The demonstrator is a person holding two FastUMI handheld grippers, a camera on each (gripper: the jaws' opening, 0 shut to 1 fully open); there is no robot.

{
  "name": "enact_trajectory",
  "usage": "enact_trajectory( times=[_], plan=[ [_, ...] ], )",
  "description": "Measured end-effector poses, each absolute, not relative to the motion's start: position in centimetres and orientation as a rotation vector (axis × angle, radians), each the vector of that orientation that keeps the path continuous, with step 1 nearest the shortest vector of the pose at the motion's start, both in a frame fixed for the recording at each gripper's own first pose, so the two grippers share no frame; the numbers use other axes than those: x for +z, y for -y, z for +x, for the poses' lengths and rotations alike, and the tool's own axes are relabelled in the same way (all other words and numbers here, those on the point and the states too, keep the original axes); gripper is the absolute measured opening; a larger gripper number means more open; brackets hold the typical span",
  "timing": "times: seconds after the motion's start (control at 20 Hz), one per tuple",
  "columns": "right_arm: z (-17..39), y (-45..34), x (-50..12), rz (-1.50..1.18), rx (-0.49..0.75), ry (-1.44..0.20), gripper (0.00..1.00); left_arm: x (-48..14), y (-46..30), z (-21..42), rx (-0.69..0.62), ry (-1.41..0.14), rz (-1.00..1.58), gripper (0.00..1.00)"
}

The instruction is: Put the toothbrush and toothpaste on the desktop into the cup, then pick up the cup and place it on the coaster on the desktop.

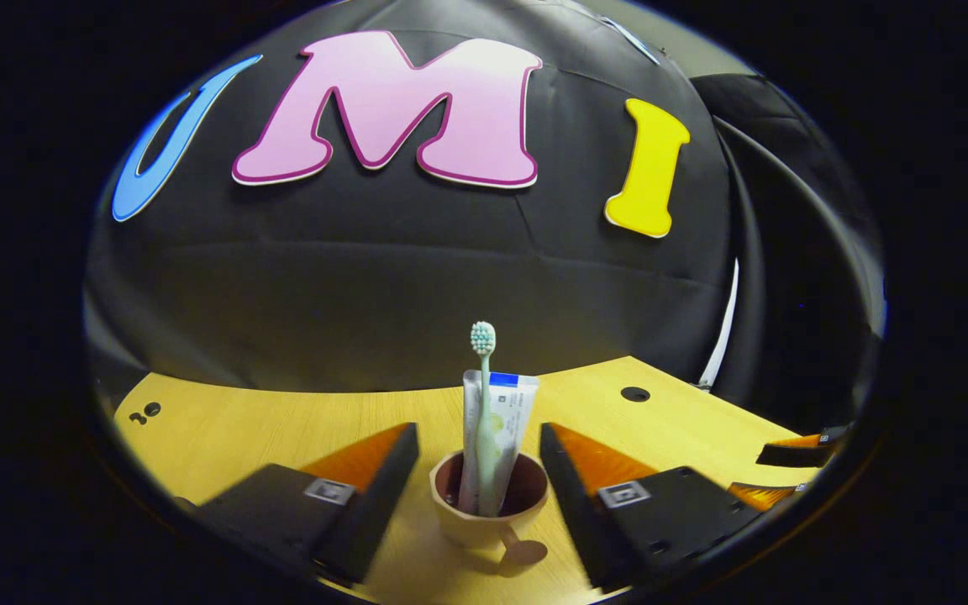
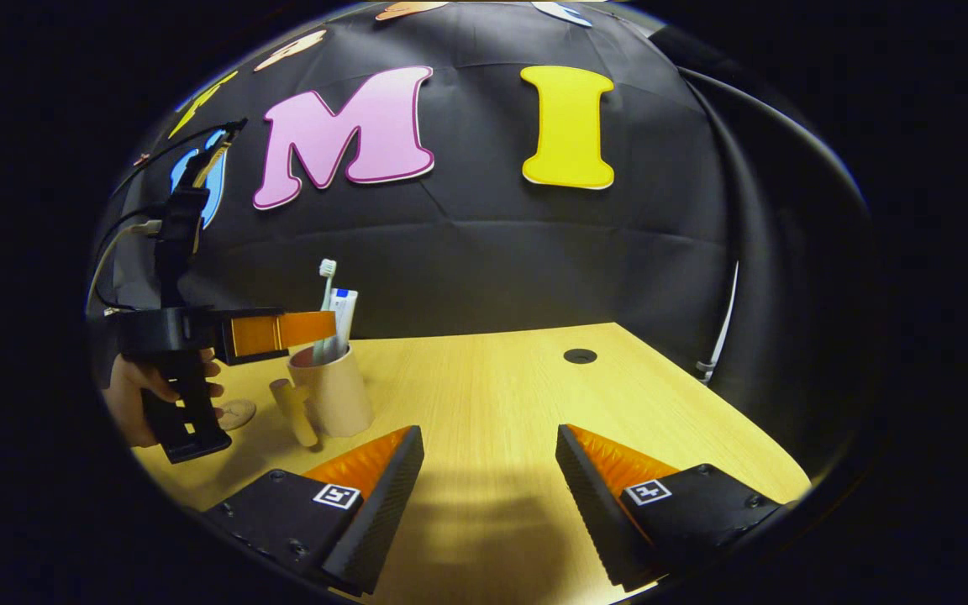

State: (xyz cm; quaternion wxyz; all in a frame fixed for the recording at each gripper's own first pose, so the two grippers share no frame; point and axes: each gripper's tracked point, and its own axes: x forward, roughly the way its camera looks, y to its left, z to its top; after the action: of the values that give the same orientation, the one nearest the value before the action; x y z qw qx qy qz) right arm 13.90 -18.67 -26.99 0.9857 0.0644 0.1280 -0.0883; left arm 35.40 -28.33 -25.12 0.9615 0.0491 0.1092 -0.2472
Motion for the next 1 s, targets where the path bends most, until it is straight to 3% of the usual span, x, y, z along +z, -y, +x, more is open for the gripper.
enact_trajectory(
  times=[0.05, 0.15, 0.2, 0.25, 0.3, 0.6, 1.0],
  plan=[
    [14.0, 18.3, -26.8, 0.141, -0.166, -0.26, 0.98, -24.4, 27.8, 34.8, -0.49, -0.213, 0.098, 1.0],
    [14.4, 17.2, -26.2, 0.163, -0.143, -0.268, 0.98, -23.0, 26.2, 33.5, -0.463, -0.203, 0.095, 0.96],
    [14.7, 16.7, -25.7, 0.173, -0.129, -0.27, 0.98, -22.2, 25.3, 32.6, -0.451, -0.201, 0.094, 0.99],
    [15.3, 16.0, -25.1, 0.18, -0.112, -0.289, 0.98, -21.5, 23.7, 31.4, -0.43, -0.204, 0.096, 0.96],
    [15.6, 15.3, -24.8, 0.178, -0.097, -0.322, 0.98, -20.9, 22.3, 30.4, -0.409, -0.208, 0.098, 0.99],
    [17.9, 11.4, -19.6, 0.153, -0.017, -0.378, 0.97, -19.5, 12.9, 22.3, -0.272, -0.249, 0.112, 0.99],
    [18.6, 6.3, -19.2, 0.133, 0.004, -0.652, 0.98, -18.7, 10.5, 11.5, -0.315, -0.347, -0.027, 0.97]
  ],
)
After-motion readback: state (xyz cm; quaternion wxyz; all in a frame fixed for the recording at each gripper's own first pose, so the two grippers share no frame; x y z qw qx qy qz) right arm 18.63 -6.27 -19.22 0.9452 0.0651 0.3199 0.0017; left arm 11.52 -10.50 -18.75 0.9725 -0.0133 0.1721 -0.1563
